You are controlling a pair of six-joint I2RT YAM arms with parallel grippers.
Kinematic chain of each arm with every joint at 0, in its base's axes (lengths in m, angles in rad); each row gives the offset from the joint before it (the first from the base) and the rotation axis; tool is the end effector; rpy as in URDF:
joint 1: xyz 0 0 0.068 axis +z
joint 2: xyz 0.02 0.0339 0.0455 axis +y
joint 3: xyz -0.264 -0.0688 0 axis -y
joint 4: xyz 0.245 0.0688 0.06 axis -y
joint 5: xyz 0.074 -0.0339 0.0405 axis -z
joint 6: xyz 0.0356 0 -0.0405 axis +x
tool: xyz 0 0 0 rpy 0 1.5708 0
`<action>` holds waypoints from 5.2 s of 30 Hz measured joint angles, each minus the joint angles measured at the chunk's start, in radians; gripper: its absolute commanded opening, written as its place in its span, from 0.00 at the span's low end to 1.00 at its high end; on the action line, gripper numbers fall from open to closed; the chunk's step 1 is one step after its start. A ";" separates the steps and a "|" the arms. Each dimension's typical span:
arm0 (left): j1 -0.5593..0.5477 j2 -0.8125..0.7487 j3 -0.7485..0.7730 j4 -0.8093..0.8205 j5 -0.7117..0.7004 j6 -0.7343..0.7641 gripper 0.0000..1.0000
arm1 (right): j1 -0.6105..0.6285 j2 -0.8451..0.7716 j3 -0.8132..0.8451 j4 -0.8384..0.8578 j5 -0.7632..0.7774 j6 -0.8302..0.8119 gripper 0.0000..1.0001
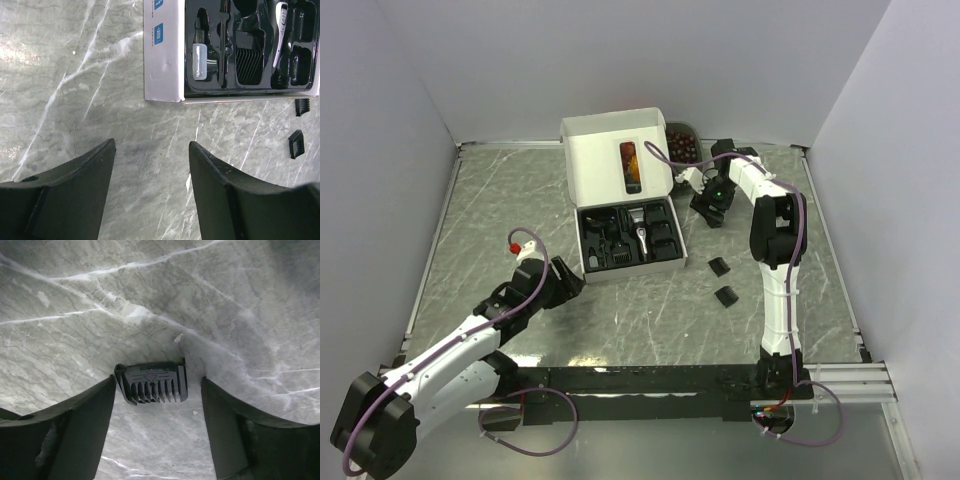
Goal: Sort the hair-cutting tools
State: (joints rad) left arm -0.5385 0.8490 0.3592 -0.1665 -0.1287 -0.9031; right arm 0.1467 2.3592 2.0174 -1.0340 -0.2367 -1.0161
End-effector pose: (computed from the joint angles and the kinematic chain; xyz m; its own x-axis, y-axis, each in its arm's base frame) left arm 0.1539 -0.0866 0.1827 -0.6552 -0.5157 -0.5520 -0.1505 0.8052 -0.5736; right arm 0.4729 0.0783 0.1675 -0.3522 -0.8874 -0.2976 -0.9235 0.3811 -0.0435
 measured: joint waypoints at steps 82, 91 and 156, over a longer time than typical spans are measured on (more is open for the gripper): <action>-0.034 0.480 0.290 0.074 -0.257 -0.060 0.20 | 0.235 -0.534 -0.376 0.363 0.139 0.495 0.41; -0.039 0.470 0.284 0.092 -0.252 -0.043 0.01 | 0.241 -0.534 -0.376 0.362 0.139 0.502 0.42; -0.195 -0.074 0.162 -0.058 -0.331 0.138 0.43 | 0.377 -0.575 -0.517 0.190 0.079 0.174 0.45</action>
State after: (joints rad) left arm -0.7334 0.7746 0.5213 -0.2249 -0.4599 -0.7647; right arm 0.5240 1.7847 1.5002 -0.8436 -0.1574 -0.8425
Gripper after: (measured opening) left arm 0.428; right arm 0.584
